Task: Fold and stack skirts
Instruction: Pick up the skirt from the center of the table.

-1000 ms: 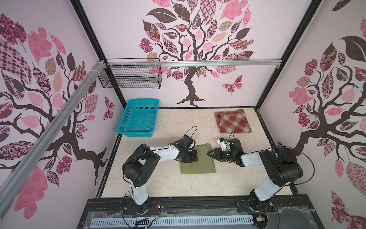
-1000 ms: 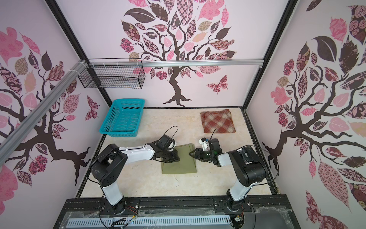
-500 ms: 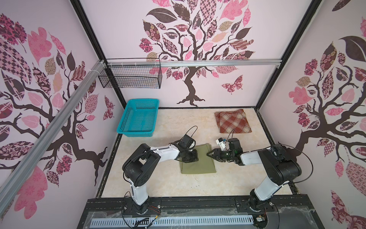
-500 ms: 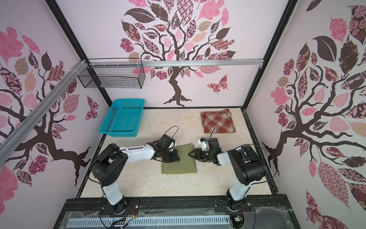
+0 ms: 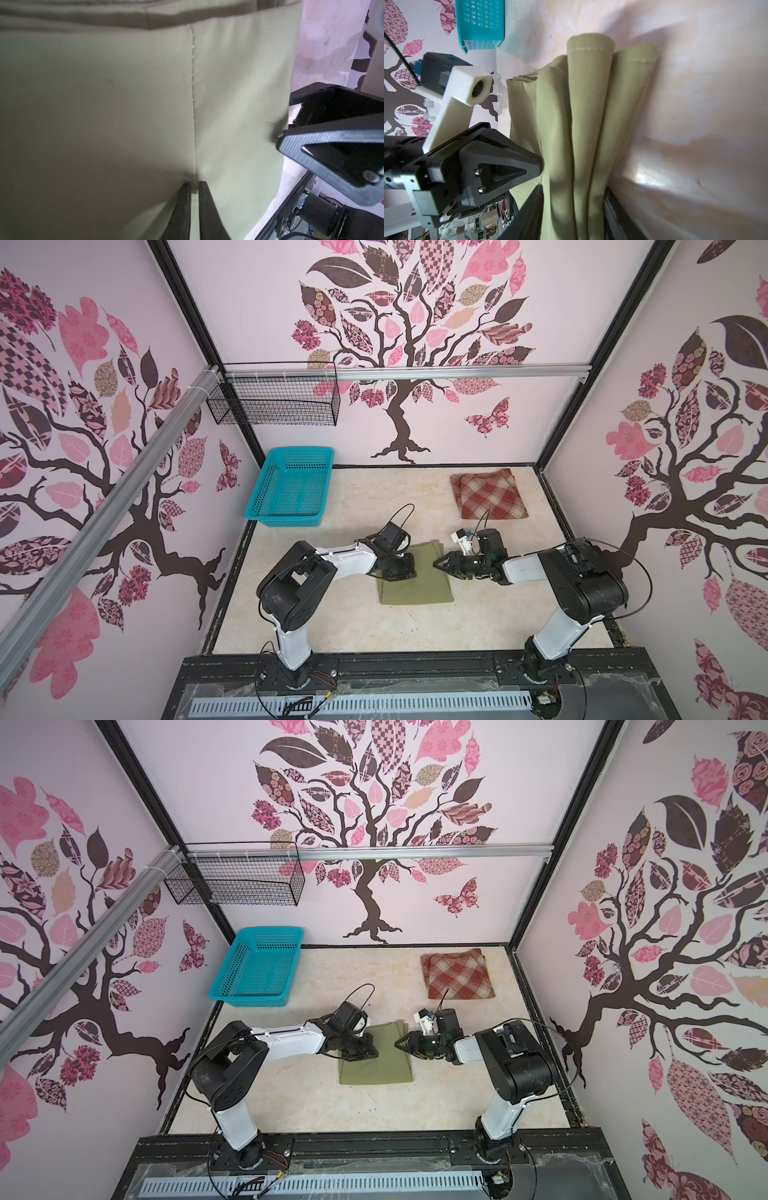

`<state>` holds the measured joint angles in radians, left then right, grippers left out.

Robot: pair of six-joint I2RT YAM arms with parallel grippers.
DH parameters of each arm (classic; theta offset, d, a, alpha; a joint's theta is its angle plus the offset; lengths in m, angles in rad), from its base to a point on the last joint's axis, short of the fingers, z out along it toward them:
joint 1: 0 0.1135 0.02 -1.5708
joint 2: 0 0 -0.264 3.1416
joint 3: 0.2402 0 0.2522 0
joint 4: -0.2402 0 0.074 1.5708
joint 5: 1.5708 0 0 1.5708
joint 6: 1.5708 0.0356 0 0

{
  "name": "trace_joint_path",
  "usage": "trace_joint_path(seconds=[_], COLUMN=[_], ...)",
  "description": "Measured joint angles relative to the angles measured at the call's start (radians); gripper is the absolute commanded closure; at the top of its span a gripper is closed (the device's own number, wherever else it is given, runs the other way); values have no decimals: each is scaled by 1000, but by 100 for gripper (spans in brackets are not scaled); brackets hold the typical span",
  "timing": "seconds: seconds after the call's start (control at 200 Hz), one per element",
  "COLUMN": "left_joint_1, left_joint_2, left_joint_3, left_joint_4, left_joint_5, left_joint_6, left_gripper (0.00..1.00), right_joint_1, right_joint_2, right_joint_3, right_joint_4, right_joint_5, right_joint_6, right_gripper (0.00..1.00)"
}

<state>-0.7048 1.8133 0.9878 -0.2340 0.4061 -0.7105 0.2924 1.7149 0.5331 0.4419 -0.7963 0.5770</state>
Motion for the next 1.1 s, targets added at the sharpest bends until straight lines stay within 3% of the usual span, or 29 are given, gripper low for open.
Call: trace_joint_path(seconds=[0.075, 0.235, 0.545, 0.795, 1.1], left_joint_1=[0, 0, 42, 136, 140], left_joint_2=[0, 0, -57, -228, -313], left_joint_3=[0, 0, 0, 0, -25], left_joint_4=[0, 1, -14, -39, -94], left_joint_5=[0, 0, -4, -27, -84], left_joint_6=[0, -1, -23, -17, 4], left_gripper=[87, 88, 88, 88, 88], right_joint_1=[0, 1, 5, 5, 1], right_joint_2=[4, 24, -27, -49, -26], right_joint_3=[3, 2, 45, 219, 449], right_joint_4=[0, -11, -169, -405, -609], right_joint_5=[-3, 21, 87, 179, 264], right_joint_6=[3, 14, 6, -97, -243], right_gripper=[59, 100, 100, 100, 100])
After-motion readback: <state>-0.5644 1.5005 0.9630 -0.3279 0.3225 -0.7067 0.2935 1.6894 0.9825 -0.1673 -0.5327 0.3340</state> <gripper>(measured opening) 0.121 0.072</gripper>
